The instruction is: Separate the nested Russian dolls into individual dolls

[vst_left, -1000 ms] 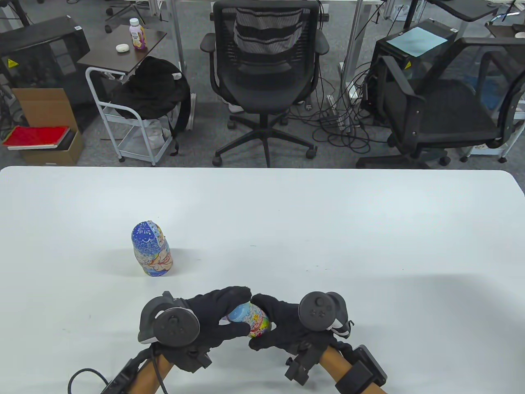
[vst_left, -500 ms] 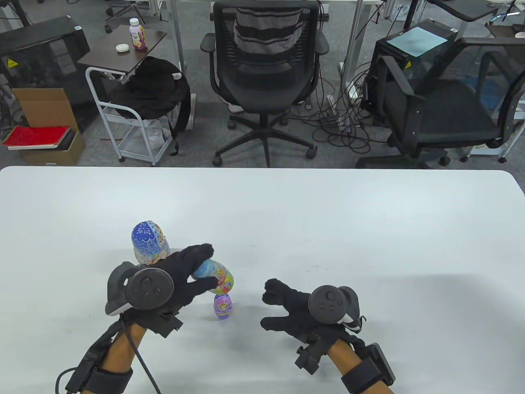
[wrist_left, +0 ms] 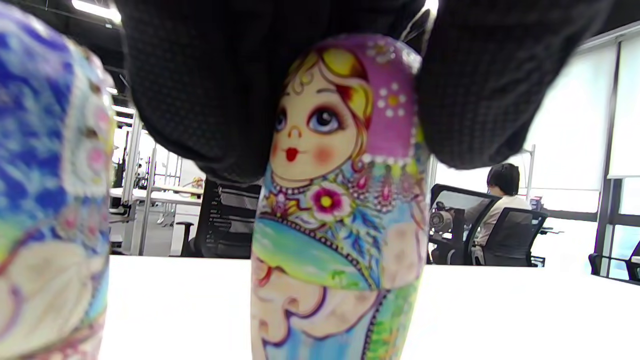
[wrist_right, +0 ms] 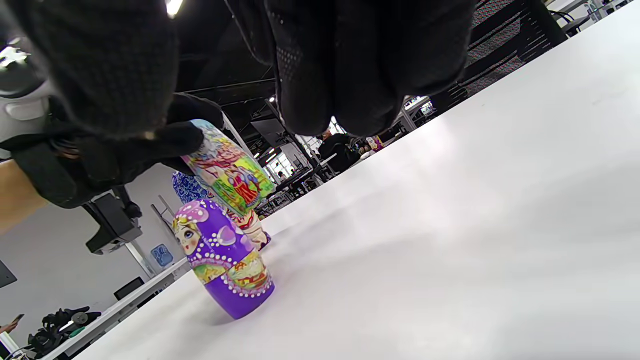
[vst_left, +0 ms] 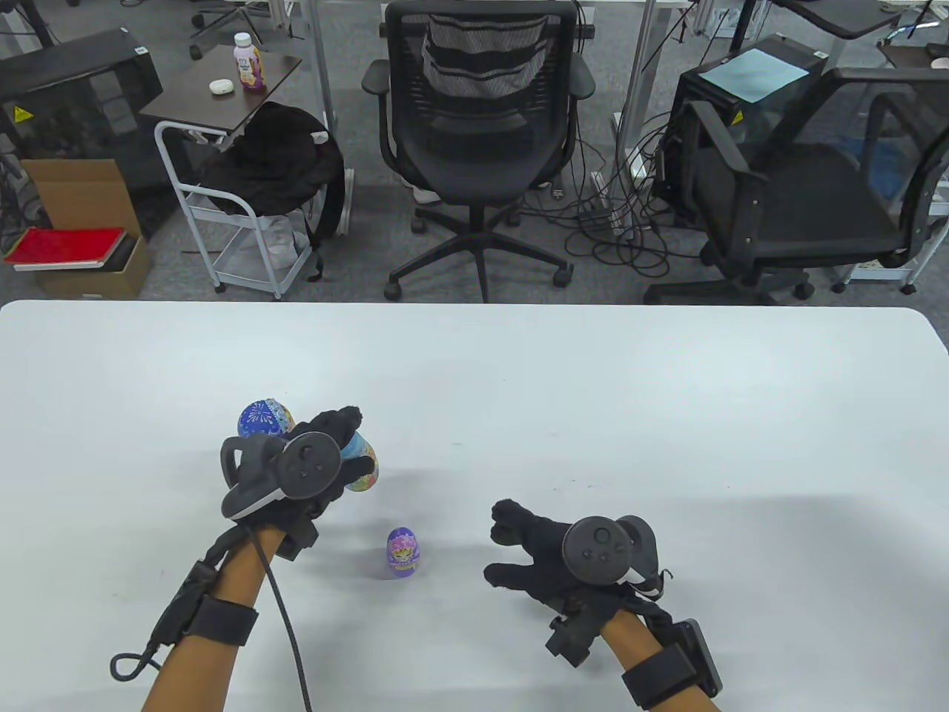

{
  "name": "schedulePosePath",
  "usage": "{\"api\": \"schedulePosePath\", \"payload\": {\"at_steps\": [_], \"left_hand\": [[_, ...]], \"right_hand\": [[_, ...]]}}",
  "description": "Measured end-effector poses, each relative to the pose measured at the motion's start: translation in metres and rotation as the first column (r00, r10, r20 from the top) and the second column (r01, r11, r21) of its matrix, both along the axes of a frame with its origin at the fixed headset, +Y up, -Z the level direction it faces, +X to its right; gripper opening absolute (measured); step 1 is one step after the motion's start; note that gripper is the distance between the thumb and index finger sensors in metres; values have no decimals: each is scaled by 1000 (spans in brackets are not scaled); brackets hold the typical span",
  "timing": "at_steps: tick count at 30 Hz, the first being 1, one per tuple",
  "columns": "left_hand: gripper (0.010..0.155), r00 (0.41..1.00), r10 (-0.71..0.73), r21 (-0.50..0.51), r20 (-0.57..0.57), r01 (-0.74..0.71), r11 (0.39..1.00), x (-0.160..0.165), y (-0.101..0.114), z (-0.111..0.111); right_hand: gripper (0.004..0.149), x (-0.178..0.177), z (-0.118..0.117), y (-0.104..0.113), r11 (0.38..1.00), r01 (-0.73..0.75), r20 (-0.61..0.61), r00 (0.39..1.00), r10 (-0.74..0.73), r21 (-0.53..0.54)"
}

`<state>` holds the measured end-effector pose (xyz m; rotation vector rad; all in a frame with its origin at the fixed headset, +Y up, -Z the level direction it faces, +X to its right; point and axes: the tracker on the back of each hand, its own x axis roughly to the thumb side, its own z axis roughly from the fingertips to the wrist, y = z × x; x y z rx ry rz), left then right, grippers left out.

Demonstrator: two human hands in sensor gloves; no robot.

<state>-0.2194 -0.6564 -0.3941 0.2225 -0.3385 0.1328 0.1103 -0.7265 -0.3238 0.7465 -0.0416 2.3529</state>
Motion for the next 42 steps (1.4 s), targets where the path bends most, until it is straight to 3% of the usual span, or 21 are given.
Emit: {"api": "schedulePosePath", "payload": {"at_steps": [5, 18, 25, 27, 31, 35, 38, 42], "left_hand": [[70, 999, 32, -35, -17, -33, 999, 9, -18, -13], [70, 998, -48, -91, -34, 45, 995, 19, -41, -34], [73, 997, -72, -103, -36, 68, 992, 23, -44, -37], [79, 996, -84, -94, -25, 81, 992, 24, -42, -34], [82, 999, -48, -7, 10, 48, 999, 25, -25, -18], [79, 996, -43, 90, 82, 36, 995, 28, -7, 15], [76, 987, -13, 54, 158, 5, 999, 32, -11, 40], [81, 966, 24, -51, 256, -11, 999, 43, -31, 66]], "right_hand": [[85, 0, 1, 1, 999, -24, -1, 1000, 24, 26], [85, -3, -2, -3, 999, -44, -15, 999, 44, 25], [85, -5, -1, -5, 998, -55, -23, 998, 56, 21], [85, -5, -1, -4, 998, -58, -24, 998, 58, 23], [85, -3, 0, 0, 998, -49, -8, 999, 50, 40], [85, -3, 0, 0, 998, -54, -6, 999, 54, 43], [85, -5, 2, 0, 997, -66, -10, 998, 66, 51], [84, -7, 4, 1, 996, -70, -16, 997, 72, 61]]}}
